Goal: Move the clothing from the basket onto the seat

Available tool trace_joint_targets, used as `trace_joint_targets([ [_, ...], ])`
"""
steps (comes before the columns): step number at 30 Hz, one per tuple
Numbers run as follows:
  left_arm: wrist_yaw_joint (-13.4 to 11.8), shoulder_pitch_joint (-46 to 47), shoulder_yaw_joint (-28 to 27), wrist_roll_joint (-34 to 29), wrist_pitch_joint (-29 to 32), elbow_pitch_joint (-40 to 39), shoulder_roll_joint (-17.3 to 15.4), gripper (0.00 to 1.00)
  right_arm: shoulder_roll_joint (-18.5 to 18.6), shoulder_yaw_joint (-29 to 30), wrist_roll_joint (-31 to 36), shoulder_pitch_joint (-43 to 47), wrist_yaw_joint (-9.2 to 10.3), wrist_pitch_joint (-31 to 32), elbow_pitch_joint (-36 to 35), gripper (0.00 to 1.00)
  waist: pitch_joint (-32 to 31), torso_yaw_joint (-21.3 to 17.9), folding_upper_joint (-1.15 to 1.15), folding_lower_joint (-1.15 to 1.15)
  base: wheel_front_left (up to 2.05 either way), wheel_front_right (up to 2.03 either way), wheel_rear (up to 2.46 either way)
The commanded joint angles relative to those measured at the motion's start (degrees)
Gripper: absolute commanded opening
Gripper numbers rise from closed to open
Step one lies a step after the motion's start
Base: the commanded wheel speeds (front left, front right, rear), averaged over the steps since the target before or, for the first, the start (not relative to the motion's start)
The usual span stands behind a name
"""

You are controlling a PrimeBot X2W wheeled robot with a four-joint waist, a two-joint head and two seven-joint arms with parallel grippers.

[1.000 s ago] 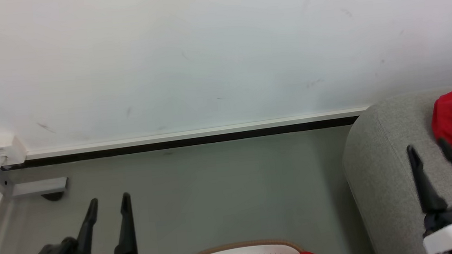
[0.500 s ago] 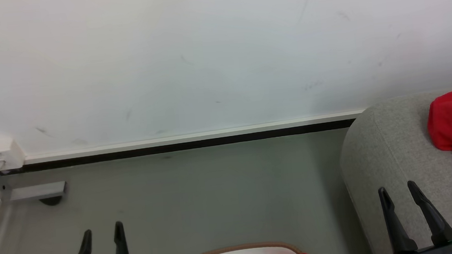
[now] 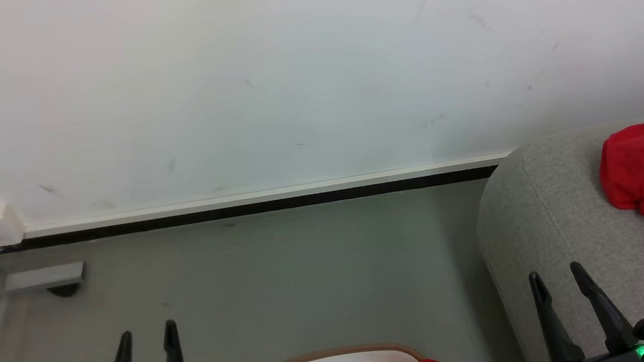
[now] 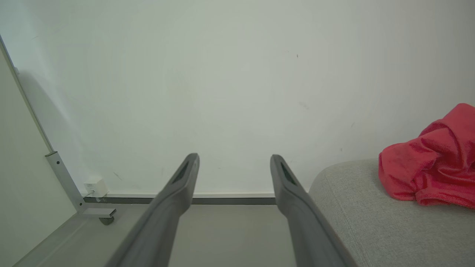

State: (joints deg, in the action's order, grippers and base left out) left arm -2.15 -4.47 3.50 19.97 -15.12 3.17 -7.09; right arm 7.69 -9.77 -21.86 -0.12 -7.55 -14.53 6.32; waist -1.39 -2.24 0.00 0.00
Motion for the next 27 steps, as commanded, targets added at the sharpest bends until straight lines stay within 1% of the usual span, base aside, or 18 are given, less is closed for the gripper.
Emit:
trace_joint_targets([
  [1, 0.27, -0.35, -0.48, -0.70, -0.05, 0.20, 0.10, 1.00, 0.06, -0.11, 0.10, -0.63, 0.12, -0.10, 0.26, 1.00, 0.04, -0.12, 0.00, 0.00, 0.00, 0.00, 0.00],
  [10, 1.79, 0.42, -1.61, -2.12, -0.05, 1.15, 1.25, 1.00, 0.11, -0.52, 0.01, -1.42, 0.12, -0.11, 0.45, 1.00, 0.46, -1.14, 0.00, 0.00, 0.00, 0.00, 0.00],
  [15, 2.66, 0.90, -1.62, -2.77, -0.05, 1.45, 1.72, 1.00, 0.48, -0.40, 0.12, -2.08, 0.12, -0.08, 0.32, 1.00, 1.08, -2.35, 0.00, 0.00, 0.00, 0.00, 0.00],
  [22, 4.23, 2.46, -0.11, -3.73, -0.04, 2.76, 2.07, 1.00, 0.82, 0.27, 0.27, -3.33, 0.13, -0.20, -0.10, 1.00, 2.30, -5.60, 0.00, 0.00, 0.00, 0.00, 0.00],
  [27, 5.27, 4.93, 2.35, -4.37, 0.02, 4.37, 2.25, 1.00, 0.97, 0.76, 0.48, -4.63, 0.13, -0.25, -0.86, 1.00, 5.03, -8.46, 0.00, 0.00, 0.00, 0.00, 0.00],
])
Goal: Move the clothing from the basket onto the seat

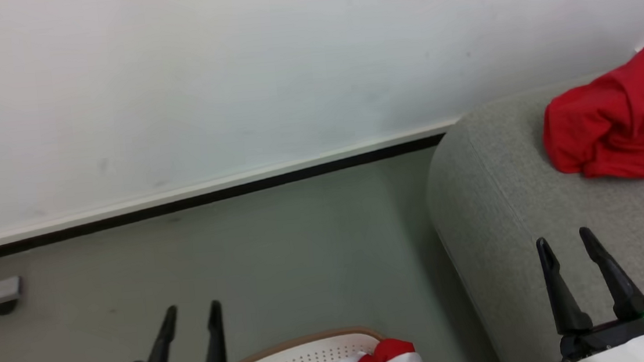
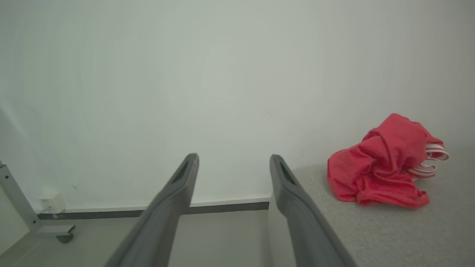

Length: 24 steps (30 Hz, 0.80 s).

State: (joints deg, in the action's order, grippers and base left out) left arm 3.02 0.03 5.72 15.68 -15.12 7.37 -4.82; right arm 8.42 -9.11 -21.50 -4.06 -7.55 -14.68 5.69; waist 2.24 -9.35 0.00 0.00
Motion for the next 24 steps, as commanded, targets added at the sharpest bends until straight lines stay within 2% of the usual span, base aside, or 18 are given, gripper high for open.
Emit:
trace_joint_targets([
  [1, 0.45, 1.04, 0.75, -0.26, 0.13, 0.66, 0.10, 1.00, 0.21, 0.24, 0.19, -0.95, 0.13, -0.14, -0.49, 1.00, 2.12, -1.96, 0.00, 0.00, 0.00, 0.00, 0.00],
  [12, 2.86, 10.46, 5.98, -0.78, 2.25, 7.94, -0.86, 1.00, -1.08, 2.31, 1.13, -6.99, 0.13, -0.49, -3.04, 1.00, 13.35, -8.18, 0.00, 0.00, 0.00, 0.00, 0.00],
  [19, 3.90, 17.24, 9.72, -1.20, 4.56, 16.05, -2.06, 1.00, -2.04, 2.83, 2.05, -12.44, 0.13, -0.50, -5.14, 1.00, 20.52, -9.55, 0.00, 0.00, 0.00, 0.00, 0.00],
  [24, 4.41, 23.53, 15.10, -2.91, 6.29, 23.76, -3.93, 1.00, -2.54, 3.60, 2.67, -16.83, 0.13, -0.51, -7.78, 1.00, 26.86, -10.09, 0.00, 0.00, 0.00, 0.00, 0.00],
])
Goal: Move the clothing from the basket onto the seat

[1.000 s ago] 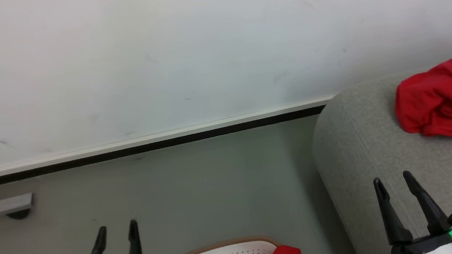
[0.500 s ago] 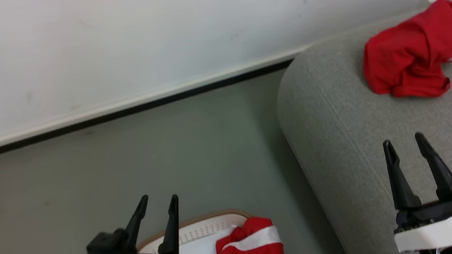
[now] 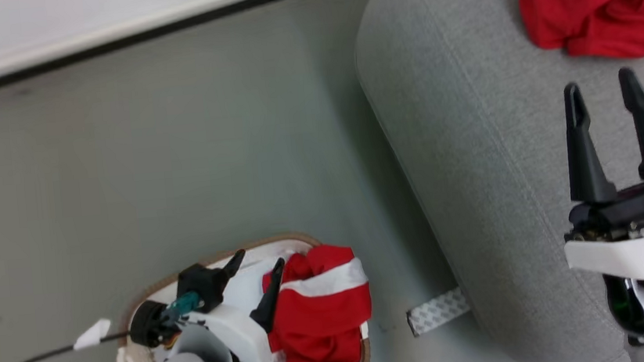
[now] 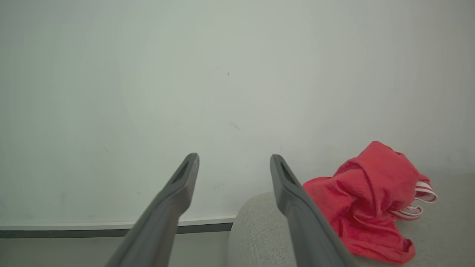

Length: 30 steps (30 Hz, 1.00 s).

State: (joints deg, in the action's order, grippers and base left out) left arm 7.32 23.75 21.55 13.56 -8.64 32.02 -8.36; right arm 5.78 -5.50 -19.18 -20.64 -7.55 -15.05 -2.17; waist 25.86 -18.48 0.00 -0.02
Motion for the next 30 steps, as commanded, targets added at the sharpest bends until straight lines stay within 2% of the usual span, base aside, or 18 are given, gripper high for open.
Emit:
trace_joint_targets([
  [1, 0.08, 1.01, 0.16, -0.58, 0.01, 0.62, -0.72, 1.00, -0.01, 0.04, 0.53, -1.16, 0.13, -0.15, -0.39, 1.00, 4.43, -1.11, 0.00, 0.02, 0.00, 0.00, 0.00],
  [9, 0.16, 9.17, 11.57, 5.01, 3.39, 10.88, -3.62, 1.00, -0.58, 1.77, 1.46, -7.67, 0.13, -0.08, -4.07, 1.00, 12.93, -2.66, 0.00, 0.02, 0.00, 0.00, 0.00],
  [16, 0.11, 14.07, 21.65, 11.36, 6.96, 16.54, -5.53, 1.00, -1.38, 3.25, 1.89, -9.96, 0.13, -0.08, -6.83, 1.00, 18.03, -4.17, 0.00, 0.02, 0.00, 0.00, 0.00],
  [25, 0.11, 20.59, 33.32, 18.09, 12.01, 19.30, -9.76, 1.00, -2.46, 3.01, 0.98, -10.78, 0.13, -0.08, -7.53, 1.00, 24.22, -6.57, 0.00, 0.02, 0.00, 0.00, 0.00],
  [30, 0.12, 23.52, 39.38, 20.97, 13.24, 19.50, -11.72, 1.00, -2.81, 3.00, 1.60, -10.06, 0.13, -0.08, -7.66, 1.00, 26.05, -6.24, 0.00, 0.02, 0.10, 0.10, 0.10],
])
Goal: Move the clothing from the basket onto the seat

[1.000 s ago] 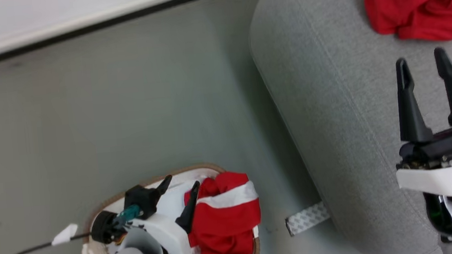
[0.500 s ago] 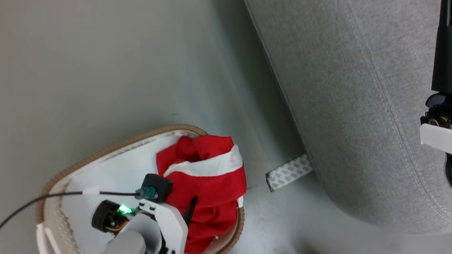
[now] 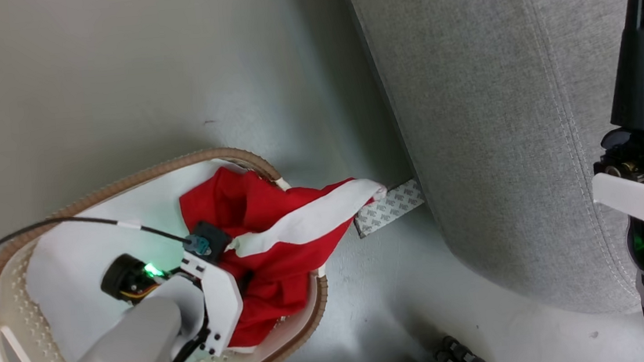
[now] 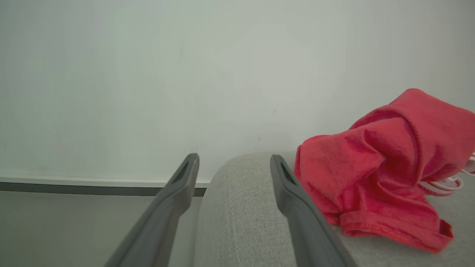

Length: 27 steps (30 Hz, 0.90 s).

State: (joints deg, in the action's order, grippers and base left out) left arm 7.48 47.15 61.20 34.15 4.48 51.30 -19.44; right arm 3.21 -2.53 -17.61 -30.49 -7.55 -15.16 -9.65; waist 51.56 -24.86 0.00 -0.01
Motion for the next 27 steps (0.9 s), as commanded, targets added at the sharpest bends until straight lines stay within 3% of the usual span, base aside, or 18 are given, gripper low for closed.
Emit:
trace_joint_targets([
  [1, -0.03, 0.59, 0.72, 1.36, 0.11, 0.20, -0.96, 1.00, -0.30, -0.17, 0.53, -0.14, 0.13, 0.03, -0.40, 1.00, 0.63, 0.44, 0.00, 0.01, 0.22, 0.22, 0.22],
  [9, -0.05, 3.48, 8.49, 7.23, 1.11, 0.15, -2.95, 1.00, -0.39, -1.45, 1.90, 0.31, 0.13, 0.03, -1.58, 1.00, 1.84, 2.31, 0.00, 0.01, 0.13, 0.13, 0.13],
  [10, -0.07, 3.77, 9.15, 7.98, 1.16, 0.02, -2.99, 0.61, -0.39, -1.53, 1.97, 0.32, 0.13, 0.03, -1.60, 1.00, 1.84, 2.38, 0.00, 0.01, 0.03, 0.03, 0.03],
  [12, -0.07, 4.52, 10.14, 8.96, 0.70, -0.72, -3.17, 0.00, -0.39, -1.61, 2.03, 0.17, 0.13, 0.03, -1.51, 1.00, 1.81, 2.41, 0.00, 0.01, 0.00, 0.00, 0.00],
  [18, -0.07, 5.50, 11.50, 11.61, -2.55, -1.85, -3.55, 0.00, -0.39, -1.70, 1.60, -1.01, 0.13, 0.03, -0.62, 1.00, 0.39, 2.62, 0.00, 0.01, 0.00, 0.00, 0.00],
  [27, -0.06, 2.12, 12.10, 15.51, -10.89, -2.22, 0.92, 0.00, -0.34, -1.08, 3.52, 0.06, 0.13, 0.03, 1.88, 1.00, -10.54, 6.44, 0.00, 0.01, 0.00, 0.00, 0.00],
])
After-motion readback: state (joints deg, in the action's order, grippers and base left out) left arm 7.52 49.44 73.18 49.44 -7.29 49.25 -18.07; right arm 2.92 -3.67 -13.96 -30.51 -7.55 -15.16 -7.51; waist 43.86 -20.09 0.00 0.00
